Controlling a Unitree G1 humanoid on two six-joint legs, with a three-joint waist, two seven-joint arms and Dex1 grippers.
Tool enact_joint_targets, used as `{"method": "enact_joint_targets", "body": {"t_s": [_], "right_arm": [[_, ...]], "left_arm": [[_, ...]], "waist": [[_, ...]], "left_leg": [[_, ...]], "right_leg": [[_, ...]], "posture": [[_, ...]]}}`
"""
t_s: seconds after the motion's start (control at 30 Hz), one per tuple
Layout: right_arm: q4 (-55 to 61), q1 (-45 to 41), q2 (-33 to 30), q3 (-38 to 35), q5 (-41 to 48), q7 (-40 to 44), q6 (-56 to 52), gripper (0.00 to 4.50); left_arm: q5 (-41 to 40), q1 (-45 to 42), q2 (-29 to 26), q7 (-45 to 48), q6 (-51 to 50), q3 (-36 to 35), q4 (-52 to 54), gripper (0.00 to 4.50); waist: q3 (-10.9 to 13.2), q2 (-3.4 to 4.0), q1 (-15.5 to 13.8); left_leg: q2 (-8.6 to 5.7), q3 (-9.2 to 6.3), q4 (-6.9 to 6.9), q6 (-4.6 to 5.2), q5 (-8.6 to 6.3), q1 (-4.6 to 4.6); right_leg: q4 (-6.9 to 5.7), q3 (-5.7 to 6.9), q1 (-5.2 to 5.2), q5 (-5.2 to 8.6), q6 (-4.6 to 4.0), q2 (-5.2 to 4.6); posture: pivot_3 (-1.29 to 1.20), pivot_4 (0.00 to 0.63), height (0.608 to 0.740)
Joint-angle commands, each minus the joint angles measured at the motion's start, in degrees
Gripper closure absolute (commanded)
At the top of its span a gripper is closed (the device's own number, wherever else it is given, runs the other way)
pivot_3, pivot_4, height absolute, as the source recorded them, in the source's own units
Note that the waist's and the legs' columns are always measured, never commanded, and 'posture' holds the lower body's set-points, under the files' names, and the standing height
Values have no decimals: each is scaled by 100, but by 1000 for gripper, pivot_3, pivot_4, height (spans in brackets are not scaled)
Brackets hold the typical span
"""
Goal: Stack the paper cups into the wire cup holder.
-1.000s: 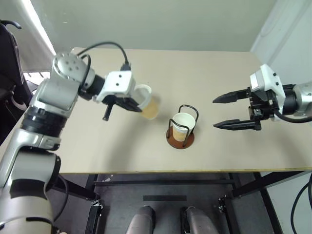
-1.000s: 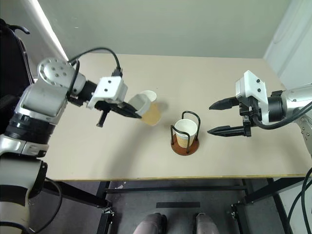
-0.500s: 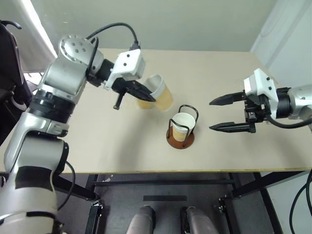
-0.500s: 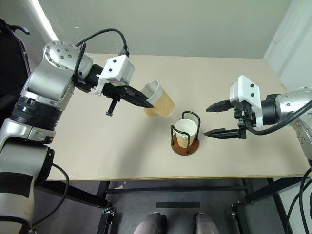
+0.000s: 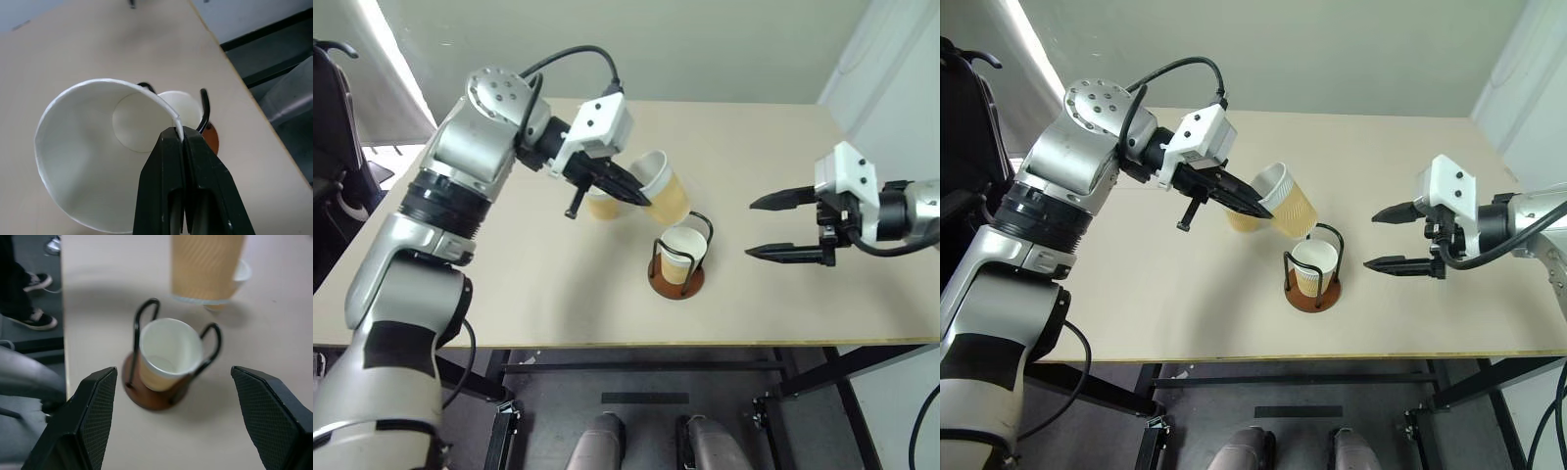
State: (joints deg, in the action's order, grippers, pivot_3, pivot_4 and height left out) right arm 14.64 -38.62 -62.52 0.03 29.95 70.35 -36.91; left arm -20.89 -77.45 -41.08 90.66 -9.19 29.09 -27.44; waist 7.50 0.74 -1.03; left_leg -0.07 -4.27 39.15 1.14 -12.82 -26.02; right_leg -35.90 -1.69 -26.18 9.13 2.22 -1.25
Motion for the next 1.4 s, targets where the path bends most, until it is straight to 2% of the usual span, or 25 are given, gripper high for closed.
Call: {"method": "enact_joint_targets", "body": {"t_s": [0.03,0.3,0.6,1.0,1.4], "right_arm": [[-122,-118,-271,-304,-149,116,218,727],[149,239,-859,-953,139,334,-5,727],[433,487,-1054,-1404,335,215,-191,727],[509,642,-1104,-1546,402,103,-190,727],[438,566,-1165,-1535,376,77,-148,727]], "left_arm": [[-144,-165,23,184,-6,65,183,4473],[-148,-187,186,184,112,272,120,4473],[-49,-195,304,184,421,454,-35,4473],[513,-245,555,184,1246,495,-594,4473],[722,-174,856,184,1442,260,-868,4473]], "waist": [[0,0,-4],[0,0,-35],[0,0,-37],[0,0,-44],[0,0,-57]], "left_leg": [[0,0,1,0,0,0],[0,1,1,2,-1,-2],[-1,4,7,4,-1,2],[-2,5,15,10,-4,1],[-4,5,27,21,-9,-3]], "right_leg": [[0,0,0,0,0,0],[0,0,3,4,11,0],[1,-1,11,9,20,-1],[1,-2,17,11,32,-1],[1,-2,22,15,44,-1]], "posture": [[0,150,740],[0,150,740],[0,150,740],[0,150,740],[0,150,740]]}}
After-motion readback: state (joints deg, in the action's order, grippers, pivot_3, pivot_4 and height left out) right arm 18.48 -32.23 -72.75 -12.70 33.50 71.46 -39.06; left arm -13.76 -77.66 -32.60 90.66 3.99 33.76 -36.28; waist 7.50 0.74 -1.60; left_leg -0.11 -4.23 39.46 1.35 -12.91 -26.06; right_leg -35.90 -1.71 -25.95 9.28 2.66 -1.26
